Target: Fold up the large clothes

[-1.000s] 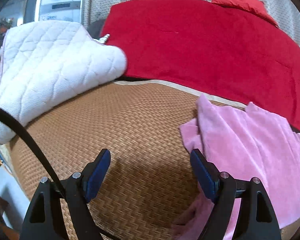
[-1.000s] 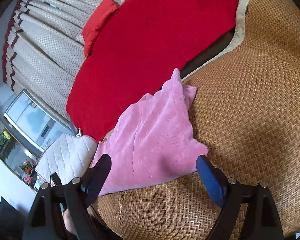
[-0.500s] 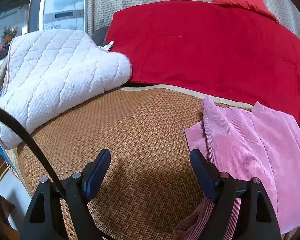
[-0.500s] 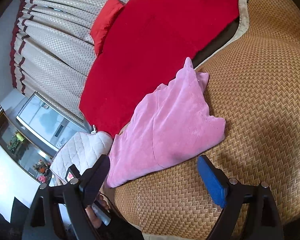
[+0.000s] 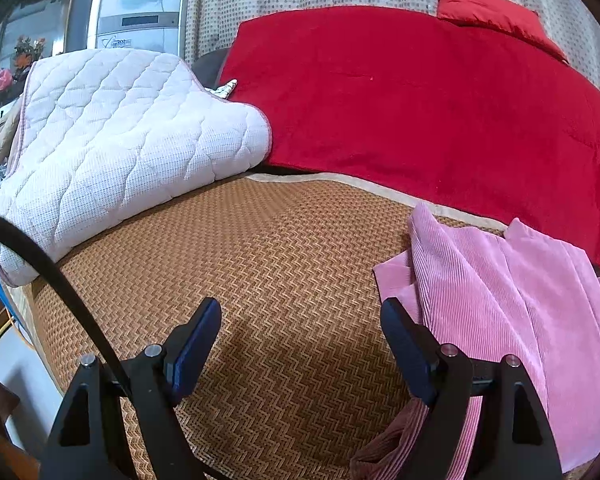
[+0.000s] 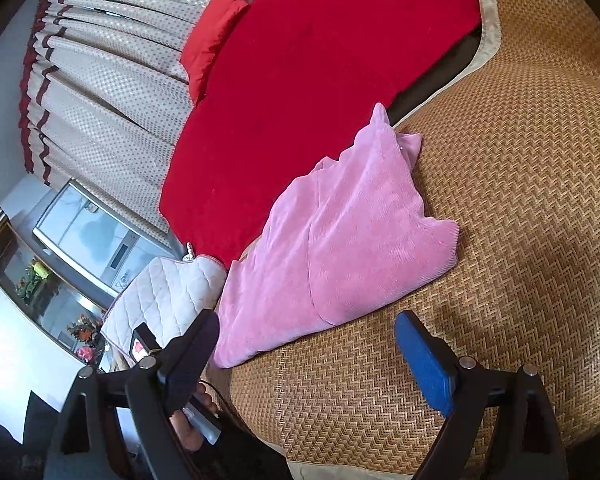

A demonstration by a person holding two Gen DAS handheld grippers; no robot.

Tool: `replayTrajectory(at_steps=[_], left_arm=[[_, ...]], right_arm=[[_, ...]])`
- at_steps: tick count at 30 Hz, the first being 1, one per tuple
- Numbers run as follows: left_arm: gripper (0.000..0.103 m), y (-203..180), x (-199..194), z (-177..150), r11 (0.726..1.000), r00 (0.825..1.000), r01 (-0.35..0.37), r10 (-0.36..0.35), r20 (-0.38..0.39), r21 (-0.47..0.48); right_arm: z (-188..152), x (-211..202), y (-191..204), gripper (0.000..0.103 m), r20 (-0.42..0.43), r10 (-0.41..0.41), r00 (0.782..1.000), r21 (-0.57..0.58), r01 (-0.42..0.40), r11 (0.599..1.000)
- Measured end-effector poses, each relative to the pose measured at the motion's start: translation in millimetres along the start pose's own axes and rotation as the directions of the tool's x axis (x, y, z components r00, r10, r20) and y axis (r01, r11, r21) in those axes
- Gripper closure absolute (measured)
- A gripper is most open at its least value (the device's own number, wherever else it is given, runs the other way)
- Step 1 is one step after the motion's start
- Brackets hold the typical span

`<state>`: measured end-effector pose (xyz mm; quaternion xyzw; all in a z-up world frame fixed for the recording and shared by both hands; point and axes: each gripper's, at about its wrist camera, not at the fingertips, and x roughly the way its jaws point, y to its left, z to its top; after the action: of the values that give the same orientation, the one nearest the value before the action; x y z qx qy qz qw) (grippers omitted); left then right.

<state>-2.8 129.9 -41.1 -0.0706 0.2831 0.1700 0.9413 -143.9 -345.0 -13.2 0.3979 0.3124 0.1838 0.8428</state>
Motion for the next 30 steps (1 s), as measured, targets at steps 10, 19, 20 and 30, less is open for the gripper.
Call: replayTrajectory(at_steps=[10, 19, 20, 30], left_arm=[[0.021, 6.4, -2.6, 3.3, 0.999, 1.000, 0.010, -0.010, 0.012, -0.032], [0.021, 10.3, -2.0, 4.8, 0.998, 1.000, 0.022, -0.022, 0.004, -0.062], [0.021, 10.2, -2.3, 4.7, 0.998, 1.000, 0.022, -0.021, 0.005, -0.064], [0.021, 11.1, -4.2, 4.9, 0.997, 1.000, 0.024, -0.023, 0.016, -0.075]], right_arm=[[0.3, 2.5, 1.0, 0.012, -0.012, 0.014, 1.000, -0.011, -0.014, 1.000], [0.8, 4.6, 1.4, 0.012, -0.021, 0.021, 1.000, -0.018, -0.022, 1.000], [0.7, 5.0, 1.5, 0.012, -0.022, 0.022, 0.999, -0.019, -0.023, 1.000], [1.1, 7.0, 1.2, 0.012, -0.031, 0.031, 0.999, -0.025, -0.031, 0.999]])
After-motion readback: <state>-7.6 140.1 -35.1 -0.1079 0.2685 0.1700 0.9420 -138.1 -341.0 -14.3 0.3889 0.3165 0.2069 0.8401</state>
